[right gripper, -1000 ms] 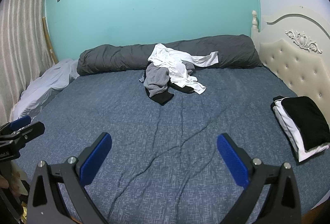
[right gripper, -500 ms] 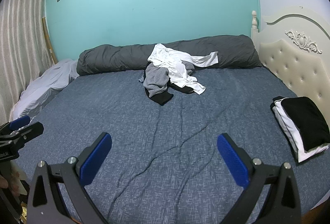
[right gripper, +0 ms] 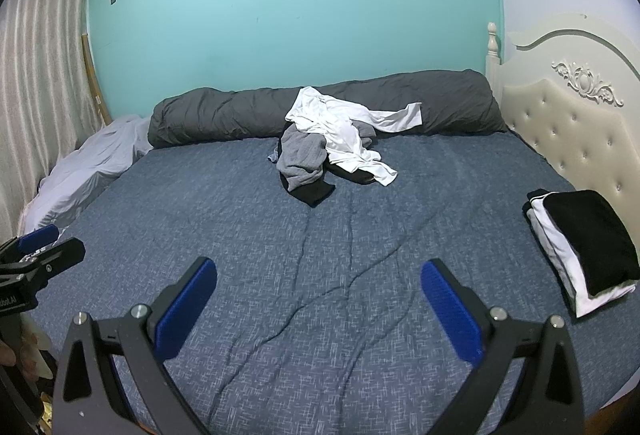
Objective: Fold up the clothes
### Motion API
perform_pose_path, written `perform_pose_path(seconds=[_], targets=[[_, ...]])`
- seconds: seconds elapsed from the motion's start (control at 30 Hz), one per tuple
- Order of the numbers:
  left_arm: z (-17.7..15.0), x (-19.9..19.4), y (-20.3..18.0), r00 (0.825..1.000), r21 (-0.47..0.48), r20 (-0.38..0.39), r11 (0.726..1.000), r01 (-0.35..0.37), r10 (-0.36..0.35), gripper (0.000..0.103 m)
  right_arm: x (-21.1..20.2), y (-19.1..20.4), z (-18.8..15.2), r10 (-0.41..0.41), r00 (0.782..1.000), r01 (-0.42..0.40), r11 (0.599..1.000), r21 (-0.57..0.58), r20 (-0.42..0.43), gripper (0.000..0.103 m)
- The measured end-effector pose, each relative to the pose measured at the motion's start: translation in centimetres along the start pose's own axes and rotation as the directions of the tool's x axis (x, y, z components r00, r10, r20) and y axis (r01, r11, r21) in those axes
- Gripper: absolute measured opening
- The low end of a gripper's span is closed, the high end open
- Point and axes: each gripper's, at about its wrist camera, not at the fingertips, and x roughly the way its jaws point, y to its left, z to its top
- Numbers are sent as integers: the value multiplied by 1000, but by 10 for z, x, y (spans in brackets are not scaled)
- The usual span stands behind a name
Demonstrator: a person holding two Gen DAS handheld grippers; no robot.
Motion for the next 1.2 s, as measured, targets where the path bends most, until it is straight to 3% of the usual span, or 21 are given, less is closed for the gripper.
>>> perform_pose_path(seconds=[0.7,1.2], targets=[[1,4,2,1000,-2,-5,1000,0,0,103,1,-3,2,0,1000,0,1000,2,-5,103],[1,23,3,1000,-7,-14,1000,-5,5,103,23,-16,-7,-14,999,15,1000,14,-37,103]])
